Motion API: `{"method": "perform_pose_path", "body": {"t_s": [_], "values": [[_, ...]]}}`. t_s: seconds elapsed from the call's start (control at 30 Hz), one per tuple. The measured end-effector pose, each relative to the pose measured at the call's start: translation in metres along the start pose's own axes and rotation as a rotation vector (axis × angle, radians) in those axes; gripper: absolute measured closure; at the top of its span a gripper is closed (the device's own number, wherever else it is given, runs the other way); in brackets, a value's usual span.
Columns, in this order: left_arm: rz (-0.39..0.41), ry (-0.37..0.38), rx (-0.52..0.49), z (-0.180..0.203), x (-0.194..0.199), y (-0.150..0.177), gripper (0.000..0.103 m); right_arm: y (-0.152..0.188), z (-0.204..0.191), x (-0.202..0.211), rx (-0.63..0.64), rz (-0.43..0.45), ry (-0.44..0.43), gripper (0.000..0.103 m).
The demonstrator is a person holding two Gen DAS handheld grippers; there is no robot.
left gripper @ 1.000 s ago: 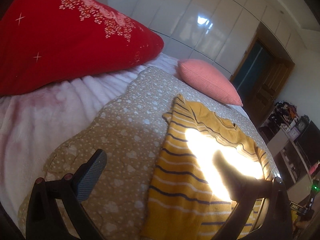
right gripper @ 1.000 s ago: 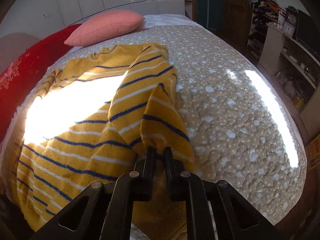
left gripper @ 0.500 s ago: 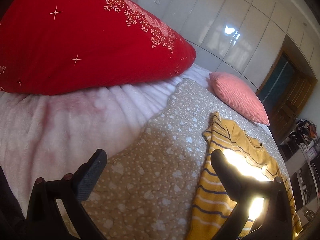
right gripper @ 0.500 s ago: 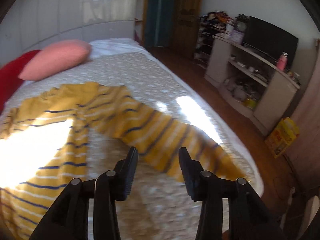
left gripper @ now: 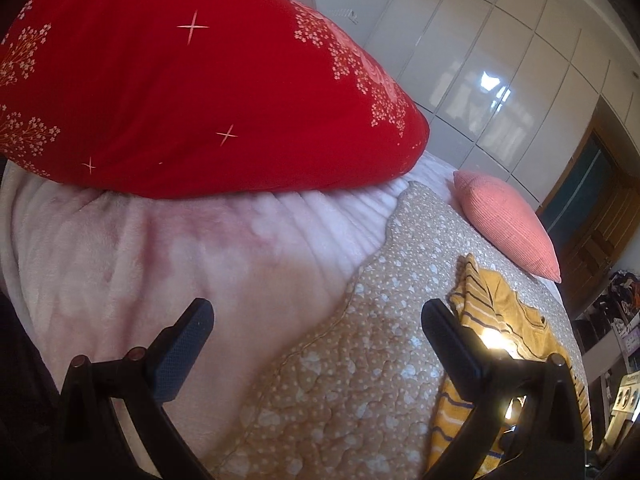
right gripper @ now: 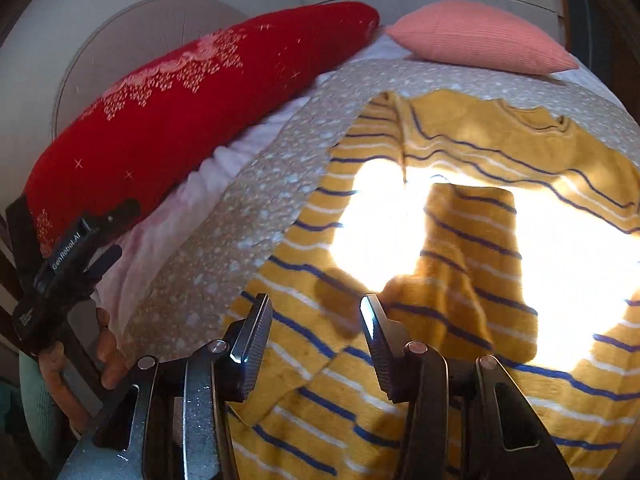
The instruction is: Fold small clothes
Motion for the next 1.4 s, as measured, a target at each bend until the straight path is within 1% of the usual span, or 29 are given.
{"method": "perform_pose_path", "body": {"t_s": [0.07, 0.13, 0.17, 0.23, 0.3, 0.33, 0.37, 0.4, 0.5, 0.53, 0.63, 0.73, 0.77, 0.83, 0.9, 0.93, 1.0, 1.07, 1.17, 1.2, 1.23, 1.27, 1.3, 1.37, 1.4], "values": [[-0.010, -0.007, 0.022, -0.009, -0.002, -0.003, 0.000, -0.001, -0.008, -0.021, 0.026, -0.035, -0.007, 0.053], [-0.020, -0.015, 0.046, -0.017, -0.003, -0.005, 0.000, 0.001, -0.020, -0.033, 0.068, -0.056, 0.010, 0.053], [-0.021, -0.020, 0.057, -0.021, -0.004, -0.006, 0.000, 0.002, -0.026, -0.039, 0.090, -0.066, 0.029, 0.053], [-0.013, -0.038, 0.075, -0.026, -0.002, -0.007, 0.000, 0.004, -0.035, -0.052, 0.141, -0.097, 0.098, 0.054], [0.004, -0.055, 0.078, -0.029, 0.000, -0.009, 0.000, 0.002, -0.040, -0.055, 0.193, -0.101, 0.189, 0.087], [0.013, -0.061, 0.078, -0.029, 0.002, -0.009, 0.000, 0.000, -0.041, -0.053, 0.188, -0.098, 0.180, 0.090], [0.023, -0.066, 0.078, -0.030, 0.004, -0.010, 0.000, -0.003, -0.040, -0.047, 0.168, -0.087, 0.150, 0.094], [0.035, -0.074, 0.080, -0.030, 0.006, -0.010, 0.000, -0.005, -0.042, -0.042, 0.157, -0.072, 0.125, 0.095], [0.070, -0.097, 0.097, -0.033, 0.012, -0.011, 0.000, -0.014, -0.056, -0.029, 0.167, -0.022, 0.055, 0.095], [0.082, -0.100, 0.106, -0.035, 0.014, -0.012, 0.000, -0.017, -0.062, -0.026, 0.170, -0.017, 0.015, 0.095], [0.126, -0.119, 0.140, -0.043, 0.023, -0.013, 0.000, -0.026, -0.080, -0.035, 0.138, -0.039, -0.152, 0.095], [0.189, -0.142, 0.174, -0.052, 0.035, -0.016, 0.000, -0.038, -0.091, -0.052, 0.085, -0.072, -0.311, 0.095], [0.207, -0.145, 0.183, -0.054, 0.039, -0.016, 0.000, -0.043, -0.093, -0.058, 0.073, -0.077, -0.345, 0.095], [0.234, -0.151, 0.200, -0.059, 0.044, -0.016, 0.000, -0.051, -0.097, -0.071, 0.047, -0.082, -0.387, 0.095], [0.243, -0.148, 0.208, -0.061, 0.046, -0.016, 0.000, -0.057, -0.097, -0.087, 0.010, -0.112, -0.430, 0.093], [0.242, -0.143, 0.203, -0.061, 0.046, -0.016, 0.000, -0.058, -0.097, -0.094, -0.006, -0.128, -0.433, 0.092], [0.238, -0.133, 0.184, -0.058, 0.046, -0.016, 0.000, -0.058, -0.096, -0.099, -0.024, -0.128, -0.415, 0.092], [0.236, -0.124, 0.158, -0.052, 0.045, -0.014, 0.000, -0.051, -0.097, -0.088, 0.005, -0.112, -0.395, 0.092], [0.254, -0.126, 0.107, -0.037, 0.048, -0.012, 0.000, -0.040, -0.096, -0.047, 0.106, -0.035, -0.323, 0.091], [0.261, -0.125, 0.088, -0.031, 0.049, -0.010, 0.000, -0.035, -0.091, -0.030, 0.128, -0.006, -0.293, 0.089], [0.265, -0.120, 0.069, -0.025, 0.050, -0.009, 0.000, -0.030, -0.083, -0.013, 0.141, 0.024, -0.259, 0.087], [0.264, -0.114, 0.052, -0.020, 0.051, -0.007, 0.000, -0.024, -0.072, 0.004, 0.144, 0.053, -0.221, 0.082], [0.258, -0.105, 0.038, -0.014, 0.050, -0.005, 0.000, -0.017, -0.060, 0.021, 0.135, 0.079, -0.180, 0.074], [0.245, -0.082, 0.007, -0.001, 0.050, 0.000, 0.000, 0.001, -0.028, 0.051, 0.092, 0.118, -0.112, 0.068], [0.243, -0.072, -0.013, 0.007, 0.050, 0.004, 0.000, 0.010, -0.012, 0.063, 0.062, 0.122, -0.072, 0.068]]}}
Point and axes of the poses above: each gripper's, at about its wrist camera, not at the fingertips, and x roughly against the way its jaws point, z to its right, y to its underside, the point moved 2 cm from there along -x, roughly the way its jaws point, and after that the axes turned 6 degrees about -z, right-handed, at the moved point
